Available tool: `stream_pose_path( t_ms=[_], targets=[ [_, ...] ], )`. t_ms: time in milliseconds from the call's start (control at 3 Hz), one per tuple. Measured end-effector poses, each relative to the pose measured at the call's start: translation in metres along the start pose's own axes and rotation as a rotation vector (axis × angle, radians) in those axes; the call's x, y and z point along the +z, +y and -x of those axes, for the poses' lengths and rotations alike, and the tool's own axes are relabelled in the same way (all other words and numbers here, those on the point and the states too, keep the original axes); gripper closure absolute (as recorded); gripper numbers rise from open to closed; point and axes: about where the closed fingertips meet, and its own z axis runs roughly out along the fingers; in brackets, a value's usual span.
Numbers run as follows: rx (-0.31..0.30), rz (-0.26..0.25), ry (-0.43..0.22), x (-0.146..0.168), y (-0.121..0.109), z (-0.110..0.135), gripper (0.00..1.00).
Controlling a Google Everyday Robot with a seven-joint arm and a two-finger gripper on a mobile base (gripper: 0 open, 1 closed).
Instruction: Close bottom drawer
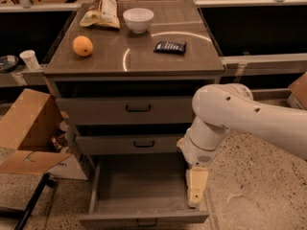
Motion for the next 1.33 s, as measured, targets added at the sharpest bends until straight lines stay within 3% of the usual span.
stream_pose_path(
  t_ms=[667, 1333],
  targets=[
    [-0.035, 0.065, -0.061, 0.13, -0.01, -0.016, 0.0],
    [-0.01, 0.173, -0.164, 0.262, -0.022, -0.039, 0.0]
  ],
)
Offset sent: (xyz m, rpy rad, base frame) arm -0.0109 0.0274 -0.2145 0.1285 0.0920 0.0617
